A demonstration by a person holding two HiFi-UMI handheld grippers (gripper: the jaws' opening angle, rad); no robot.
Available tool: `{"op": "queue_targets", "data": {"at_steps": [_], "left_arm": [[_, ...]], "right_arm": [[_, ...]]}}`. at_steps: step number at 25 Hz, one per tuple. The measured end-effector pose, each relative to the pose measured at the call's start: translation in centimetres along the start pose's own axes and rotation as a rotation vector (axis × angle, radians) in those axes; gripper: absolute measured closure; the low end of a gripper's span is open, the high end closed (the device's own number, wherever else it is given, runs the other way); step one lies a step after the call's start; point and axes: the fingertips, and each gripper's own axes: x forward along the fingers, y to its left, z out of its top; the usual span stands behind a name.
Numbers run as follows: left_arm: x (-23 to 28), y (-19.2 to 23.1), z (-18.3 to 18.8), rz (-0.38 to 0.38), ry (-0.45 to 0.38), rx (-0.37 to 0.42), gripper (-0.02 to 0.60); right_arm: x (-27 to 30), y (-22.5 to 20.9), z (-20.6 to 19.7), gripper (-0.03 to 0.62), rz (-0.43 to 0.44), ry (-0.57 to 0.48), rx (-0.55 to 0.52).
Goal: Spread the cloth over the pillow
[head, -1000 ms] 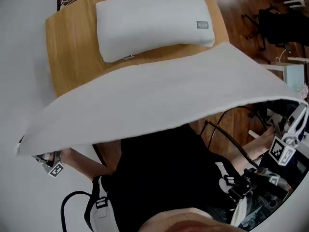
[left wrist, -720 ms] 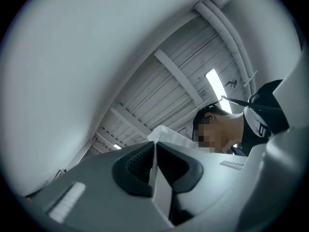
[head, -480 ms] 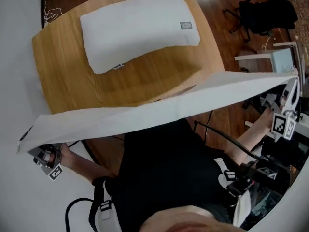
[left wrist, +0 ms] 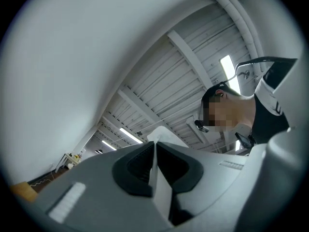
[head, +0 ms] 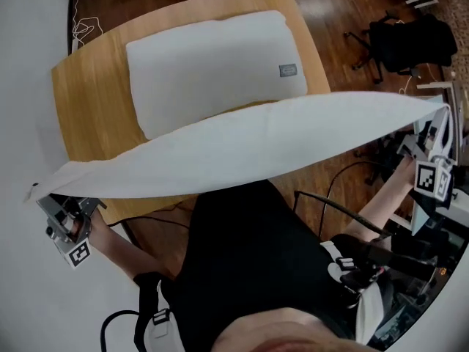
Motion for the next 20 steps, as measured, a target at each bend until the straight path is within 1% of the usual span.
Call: {"op": "queue_targets", "data": {"at_steps": [2, 4, 6, 7, 8, 10, 11, 12, 13, 14, 15, 16, 17, 18, 20], "left_arm": [[3.3, 2.0, -1.6, 0.008, 0.032, 0.013, 0.565], [6.2, 5.0, -4.5, 0.032, 0.094, 0.017, 0.565], [9.0, 9.3, -9.0, 0.093, 0.204, 0.053, 0.565], [10.2, 11.9, -11.9, 0.135, 0.273, 0.081, 0.565], [11.2, 14.6, -15.2, 0.174, 0.339, 0.087, 0.565], [11.4, 20.6, -23.2, 0.242, 0.453, 0.01, 0.565], [10.6, 23.6, -27.5, 0.281, 0.533, 0.0, 0.565], [9.5, 26.1, -31.6, 0.318, 0.644, 0.047, 0.565], [8.4, 27.7, -35.6, 0.342, 0.77, 0.121, 0.565], [7.2, 28.8, -39.3, 0.36, 0.896, 0.187, 0.565], [5.8, 29.7, -42.6, 0.381, 1.006, 0.228, 0.565], [4.4, 30.5, -45.3, 0.404, 1.093, 0.242, 0.565], [3.0, 31.4, -47.4, 0.426, 1.152, 0.243, 0.565], [2.0, 32.2, -48.9, 0.444, 1.193, 0.246, 0.565], [1.0, 33.0, -51.0, 0.46, 1.256, 0.25, 0.564]], "right_arm": [[5.4, -0.7, -0.8, 0.588, 0.048, -0.023, -0.004], [10.9, -1.3, -2.5, 0.588, 0.094, -0.029, -0.027], [17.6, -1.1, -6.5, 0.588, 0.154, -0.002, -0.02], [21.5, -0.6, -9.4, 0.588, 0.188, 0.026, -0.006], [25.3, 0.1, -13.0, 0.588, 0.22, 0.064, 0.006], [32.2, 2.4, -22.0, 0.588, 0.274, 0.167, 0.008], [35.1, 3.8, -27.2, 0.588, 0.299, 0.231, 0.002], [37.4, 5.2, -32.6, 0.588, 0.324, 0.302, -0.004], [39.0, 6.4, -38.2, 0.588, 0.35, 0.379, -0.008], [39.8, 7.6, -43.8, 0.588, 0.378, 0.462, -0.01], [39.9, 8.7, -49.0, 0.588, 0.404, 0.547, -0.021], [39.6, 10.0, -53.5, 0.588, 0.427, 0.626, -0.041], [38.9, 11.4, -57.1, 0.588, 0.443, 0.694, -0.06], [38.2, 12.5, -59.9, 0.588, 0.454, 0.747, -0.077], [37.4, 13.0, -63.4, 0.588, 0.47, 0.809, -0.106]]}}
